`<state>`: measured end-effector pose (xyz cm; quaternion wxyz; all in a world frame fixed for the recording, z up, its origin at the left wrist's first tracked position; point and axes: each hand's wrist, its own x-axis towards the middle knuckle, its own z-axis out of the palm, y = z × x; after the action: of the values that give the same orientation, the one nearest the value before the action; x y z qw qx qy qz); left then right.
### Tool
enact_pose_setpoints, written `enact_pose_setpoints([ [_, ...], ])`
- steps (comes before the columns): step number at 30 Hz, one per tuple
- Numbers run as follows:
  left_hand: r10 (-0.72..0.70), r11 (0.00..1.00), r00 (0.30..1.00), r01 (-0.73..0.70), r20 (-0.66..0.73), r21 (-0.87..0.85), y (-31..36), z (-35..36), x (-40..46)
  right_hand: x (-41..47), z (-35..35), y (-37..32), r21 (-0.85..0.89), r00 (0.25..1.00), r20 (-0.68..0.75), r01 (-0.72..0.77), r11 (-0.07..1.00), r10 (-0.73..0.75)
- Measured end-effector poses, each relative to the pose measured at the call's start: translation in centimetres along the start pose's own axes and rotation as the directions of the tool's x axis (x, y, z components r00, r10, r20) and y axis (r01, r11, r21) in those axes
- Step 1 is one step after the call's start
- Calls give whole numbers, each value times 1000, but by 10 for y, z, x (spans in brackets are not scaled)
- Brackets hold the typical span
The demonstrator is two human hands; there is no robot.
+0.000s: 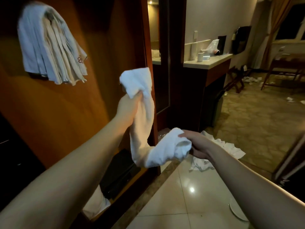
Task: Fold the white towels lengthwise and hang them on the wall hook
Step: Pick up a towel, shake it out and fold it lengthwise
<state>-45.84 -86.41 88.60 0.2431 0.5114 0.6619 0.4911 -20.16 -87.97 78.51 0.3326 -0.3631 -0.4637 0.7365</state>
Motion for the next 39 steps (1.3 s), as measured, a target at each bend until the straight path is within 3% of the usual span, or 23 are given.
enact_pose_setpoints([
  [3, 66, 982, 998, -66, -8, -176, -15, 22, -39, -2, 24, -21, 140, 1000, 11, 22, 990, -24],
  [6, 73, 939, 979, -3, 191, -344, -24, 38, -65, -3, 40, -38, 256, 1000, -27, -4, 967, 11],
  [10, 242, 867, 858, 18, 453, -498, -34, 40, -88, -5, 50, -54, 389, 991, -64, -81, 918, 114],
  [13, 233, 901, 789, 45, 568, -432, -42, 39, -95, -8, 54, -59, 432, 986, -72, -106, 896, 152],
  [18, 219, 933, 888, -69, 405, -354, -35, 46, -98, -15, 62, -58, 478, 988, -135, -6, 878, 80],
  [23, 272, 914, 943, -191, 192, -357, -28, 40, -96, -22, 59, -63, 584, 995, -42, 95, 806, -87],
  [25, 221, 900, 960, -134, 170, -414, -22, 34, -95, -23, 63, -61, 366, 970, -119, 242, 899, -213],
  [26, 198, 902, 966, -114, 164, -416, -18, 32, -95, -23, 65, -59, 58, 919, -187, 362, 930, -346],
  [27, 184, 911, 969, -105, 165, -400, -15, 29, -94, -24, 64, -56, -361, 821, -206, 442, 821, -533],
  [28, 178, 918, 969, -99, 174, -385, -12, 27, -93, -24, 64, -54, -693, 691, -122, 455, 559, -713],
  [29, 181, 924, 964, -99, 194, -370, -9, 25, -92, -21, 62, -51, -846, 575, 28, 450, 288, -818],
  [30, 185, 930, 957, -97, 224, -355, -5, 25, -91, -19, 62, -49, -892, 504, 143, 439, 110, -852],
  [31, 184, 936, 949, -90, 255, -341, -2, 25, -90, -17, 60, -48, -902, 463, 216, 431, 5, -860],
  [34, 120, 945, 940, -10, 320, -326, 6, 24, -89, -15, 57, -52, -893, 407, 357, 414, -179, -841],
  [36, 107, 951, 925, 12, 365, -310, 8, 21, -87, -15, 56, -55, -879, 367, 399, 413, -237, -841],
  [39, 116, 965, 888, 5, 445, -262, 11, 14, -86, -17, 53, -63, -882, 397, 437, 365, -298, -807],
])
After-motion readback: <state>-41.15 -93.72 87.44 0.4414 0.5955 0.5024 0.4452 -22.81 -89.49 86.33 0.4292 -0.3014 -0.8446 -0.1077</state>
